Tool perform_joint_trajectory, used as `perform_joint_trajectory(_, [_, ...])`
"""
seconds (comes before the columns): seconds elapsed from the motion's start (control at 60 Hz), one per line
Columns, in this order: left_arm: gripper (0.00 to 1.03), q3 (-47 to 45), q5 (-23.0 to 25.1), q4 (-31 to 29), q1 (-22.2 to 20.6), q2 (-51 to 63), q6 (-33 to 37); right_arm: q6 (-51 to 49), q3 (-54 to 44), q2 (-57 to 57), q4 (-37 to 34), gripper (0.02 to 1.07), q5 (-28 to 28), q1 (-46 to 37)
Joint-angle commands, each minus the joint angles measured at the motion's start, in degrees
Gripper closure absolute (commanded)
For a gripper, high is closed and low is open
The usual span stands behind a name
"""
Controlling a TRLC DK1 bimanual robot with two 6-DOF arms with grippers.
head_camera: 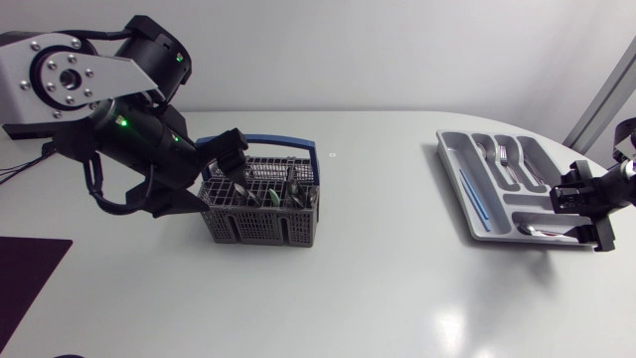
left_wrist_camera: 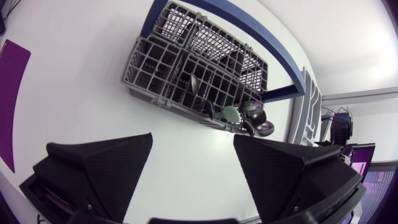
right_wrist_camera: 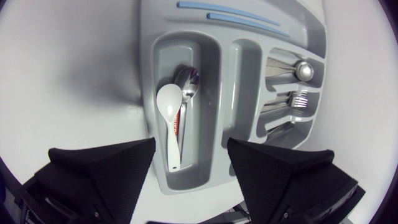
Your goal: Unload the cutlery basket into the drawer organizer.
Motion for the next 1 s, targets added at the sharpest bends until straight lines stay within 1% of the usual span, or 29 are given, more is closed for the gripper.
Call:
perform_joint_trajectory(0.0, [0.12,0.6,-0.2,-0.3,1.3,1.1,-1.1,1.1,-2.7,-4.4,-1.6,0.12,-0.6,1.2])
perform_joint_trajectory(0.2, [0.12,-0.3,-0.2,0.0,2.2,1.5,-0.8,4.8,-7.4,-11.6,-5.2,0.10,-2.6,5.7])
perform_joint_trajectory(0.367, [0.12,-0.4,-0.2,0.3,4.2,1.6,0.4,11.3,-10.7,-17.5,-7.7,0.09,-4.8,11.4])
perform_joint_trajectory(0.4, [0.12,-0.7,-0.1,0.3,4.7,1.6,0.8,12.8,-11.7,-18.7,-8.1,0.07,-5.3,12.8])
perform_joint_trajectory(0.467, [0.12,-1.5,0.4,1.2,5.4,1.7,1.5,17.1,-13.7,-21.2,-8.7,0.07,-5.7,17.3])
perform_joint_trajectory(0.533, [0.12,-2.2,2.4,2.0,6.3,1.8,2.0,20.3,-14.9,-22.7,-9.5,0.07,-6.1,20.4])
perform_joint_trajectory(0.733, [0.14,-3.8,4.2,4.2,6.4,2.2,2.8,29.7,-18.7,-26.3,-10.8,0.07,-6.2,31.6])
perform_joint_trajectory(0.983, [0.14,-4.8,6.9,7.6,6.6,2.6,3.0,42.1,-20.1,-26.6,-10.8,0.07,-6.7,44.6])
